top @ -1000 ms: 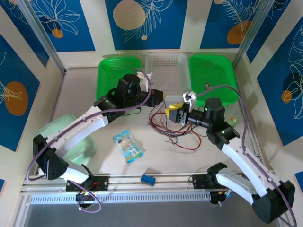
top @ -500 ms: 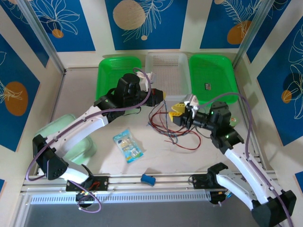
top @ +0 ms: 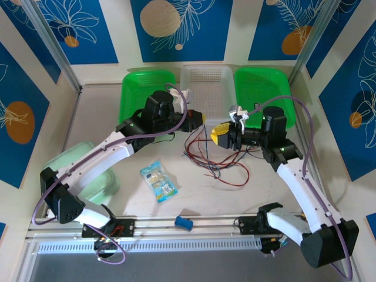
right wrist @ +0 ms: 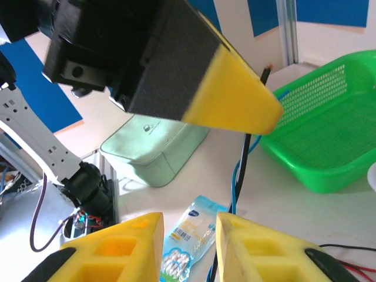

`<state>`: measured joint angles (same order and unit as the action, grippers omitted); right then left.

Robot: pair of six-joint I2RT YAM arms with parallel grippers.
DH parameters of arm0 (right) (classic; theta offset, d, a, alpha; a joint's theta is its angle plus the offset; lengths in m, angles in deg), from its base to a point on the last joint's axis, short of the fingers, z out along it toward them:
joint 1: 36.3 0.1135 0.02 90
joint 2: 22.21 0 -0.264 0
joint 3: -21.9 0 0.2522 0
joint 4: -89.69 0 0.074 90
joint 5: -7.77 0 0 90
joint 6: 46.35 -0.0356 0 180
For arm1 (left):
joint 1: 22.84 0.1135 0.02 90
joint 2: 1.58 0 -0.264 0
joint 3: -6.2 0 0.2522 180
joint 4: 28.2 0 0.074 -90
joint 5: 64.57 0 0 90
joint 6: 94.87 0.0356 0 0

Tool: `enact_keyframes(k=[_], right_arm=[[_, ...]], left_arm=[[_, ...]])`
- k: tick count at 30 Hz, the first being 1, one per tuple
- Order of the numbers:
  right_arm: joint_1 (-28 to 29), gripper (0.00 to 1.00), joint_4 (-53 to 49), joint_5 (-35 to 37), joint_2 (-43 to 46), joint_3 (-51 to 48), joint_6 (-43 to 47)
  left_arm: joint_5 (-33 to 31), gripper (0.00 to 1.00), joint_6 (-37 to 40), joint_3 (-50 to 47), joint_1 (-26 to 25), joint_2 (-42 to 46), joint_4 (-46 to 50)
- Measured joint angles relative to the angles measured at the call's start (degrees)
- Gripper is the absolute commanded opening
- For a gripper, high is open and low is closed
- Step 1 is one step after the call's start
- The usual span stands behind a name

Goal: Untangle the cables

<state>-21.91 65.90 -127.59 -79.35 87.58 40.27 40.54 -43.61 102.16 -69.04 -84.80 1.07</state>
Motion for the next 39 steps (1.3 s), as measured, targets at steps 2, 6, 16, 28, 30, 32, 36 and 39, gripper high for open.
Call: enact_keyframes(k=[2,6,16,28,30,32,36,39], right_arm=[[0.0,0.22,-0.3,-0.9,-1.5,0.6,0.3],[-0.2,0.14,-0.8,-3.3,-4.4,2.1,0.4],[-1.2,0.01,-1.7,-9.9,-8.6,4.4,0.1],[-2.7,0.18,-3.4,-13.5,-13.2,7.1,-3.4],[-2.7,0.21,-3.5,-13.5,-13.5,7.1,-3.7],[-2.7,0.22,-3.6,-13.5,-13.8,7.1,-3.9],[-2.6,0.22,-3.9,-13.3,-14.4,7.2,-3.9],[-2.1,0.2,-4.2,-13.2,-14.4,7.2,-3.8]], left_arm=[[0.3,0.0,0.0,0.2,0.0,0.0,0.0],[0.5,0.0,0.0,0.3,0.0,0.0,0.3],[1.0,0.0,0.0,0.3,0.0,0.0,0.4],[1.4,0.0,0.0,1.0,0.0,0.0,1.1],[1.4,0.0,0.0,1.1,0.0,0.0,1.3],[1.4,0.0,0.0,1.1,0.0,0.0,1.5],[1.4,0.0,0.0,1.1,0.0,0.0,1.7],[1.4,0.0,0.0,1.1,0.0,0.0,1.7]])
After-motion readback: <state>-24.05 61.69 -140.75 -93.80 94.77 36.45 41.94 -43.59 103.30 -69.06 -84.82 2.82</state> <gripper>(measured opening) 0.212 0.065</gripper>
